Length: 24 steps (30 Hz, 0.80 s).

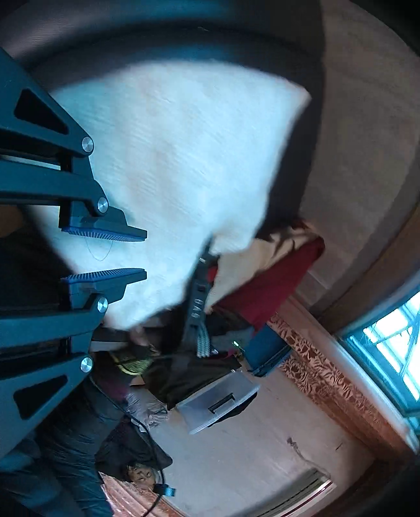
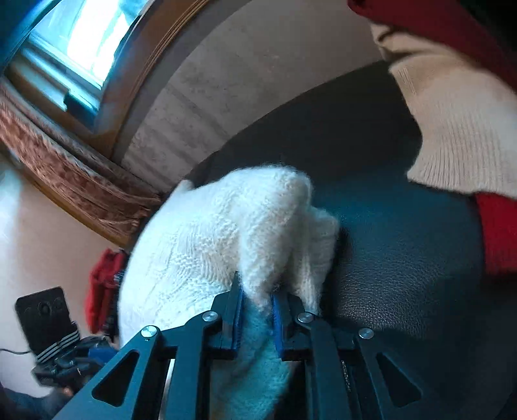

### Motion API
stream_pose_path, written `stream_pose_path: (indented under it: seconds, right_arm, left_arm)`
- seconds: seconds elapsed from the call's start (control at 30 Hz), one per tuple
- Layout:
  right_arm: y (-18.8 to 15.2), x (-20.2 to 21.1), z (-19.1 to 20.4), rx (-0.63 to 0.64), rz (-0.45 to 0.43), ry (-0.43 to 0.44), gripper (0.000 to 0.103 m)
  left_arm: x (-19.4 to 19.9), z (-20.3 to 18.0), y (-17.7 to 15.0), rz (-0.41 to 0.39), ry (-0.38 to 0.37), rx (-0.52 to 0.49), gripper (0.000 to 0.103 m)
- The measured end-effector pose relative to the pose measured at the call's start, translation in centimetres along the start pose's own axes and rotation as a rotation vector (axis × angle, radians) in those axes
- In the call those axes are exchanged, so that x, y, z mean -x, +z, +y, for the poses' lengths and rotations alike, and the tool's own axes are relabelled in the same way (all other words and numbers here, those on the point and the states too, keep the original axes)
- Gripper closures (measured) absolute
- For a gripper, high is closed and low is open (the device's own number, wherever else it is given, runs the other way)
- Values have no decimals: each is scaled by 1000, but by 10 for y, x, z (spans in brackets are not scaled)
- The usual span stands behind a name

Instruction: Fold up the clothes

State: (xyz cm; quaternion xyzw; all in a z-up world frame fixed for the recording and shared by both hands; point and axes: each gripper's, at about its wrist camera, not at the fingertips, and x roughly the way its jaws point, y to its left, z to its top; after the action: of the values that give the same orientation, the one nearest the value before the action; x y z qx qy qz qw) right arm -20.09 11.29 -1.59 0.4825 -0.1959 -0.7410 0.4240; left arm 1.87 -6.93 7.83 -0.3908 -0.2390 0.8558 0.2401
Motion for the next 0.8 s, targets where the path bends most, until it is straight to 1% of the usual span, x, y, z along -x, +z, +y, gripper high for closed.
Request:
stream_pose_path:
  seconds: [0.03,0.07,0.1,0.13,0.17,0.2,0.27,0.33,0.37,0.43,0.47,0.53,0.57,0.6,0.63,0.67,0.73,0.8]
  right_arm:
    - [1,0,-7,-31,5,36,89]
    - [3,0,-9,-37,12,51,88]
    - [5,0,-8,-25,23,47,87]
    - [7,2,-5,-10,34,39,84]
    - [13,6,2,19,44,12,78]
    - [18,14,11,58,33,-26,75]
    - [27,31,29,145,-7,-99,74]
    - [36,47,57,261,-48,-109,73]
    - [41,55,72,320,-69,-110,68]
    - [49,41,95,389,-40,-87,63]
    - [52,32,106,421,-20,-73,63]
    - [55,-3,106,431,73,-102,65]
    - [54,-28,93,414,136,-162,67]
    - [53,-46,78,389,152,-179,68]
    - [52,-60,62,365,149,-178,68]
    - [54,-63,53,336,129,-163,69]
    - [60,-60,42,275,77,-124,73]
    - [62,-58,43,270,77,-126,73]
  left_arm:
    - [-10,-6,5,17,0,-19,87]
    - [-24,-13,6,47,0,-43,87]
    - [-38,-21,6,79,-1,-69,87]
    - [-50,-28,3,108,14,-102,87]
    - [-62,-35,0,137,31,-137,87]
    - [-73,-42,-3,166,49,-172,87]
    - [-80,-43,-8,176,50,-177,87]
    - [-86,-44,-12,182,49,-177,87]
    - [-88,-42,-13,183,46,-166,87]
    - [-93,-41,-15,191,59,-166,87]
    - [-96,-44,-16,192,77,-186,87]
    - [-100,-50,-20,191,116,-231,87]
    - [-101,-51,-21,188,131,-249,87]
    - [-101,-53,-22,179,148,-270,87]
    - [-101,-56,-24,168,165,-291,87]
    - [-100,-57,-25,165,175,-302,87]
    - [-93,-60,-24,151,185,-300,87]
    - [-77,-61,-23,102,197,-293,87]
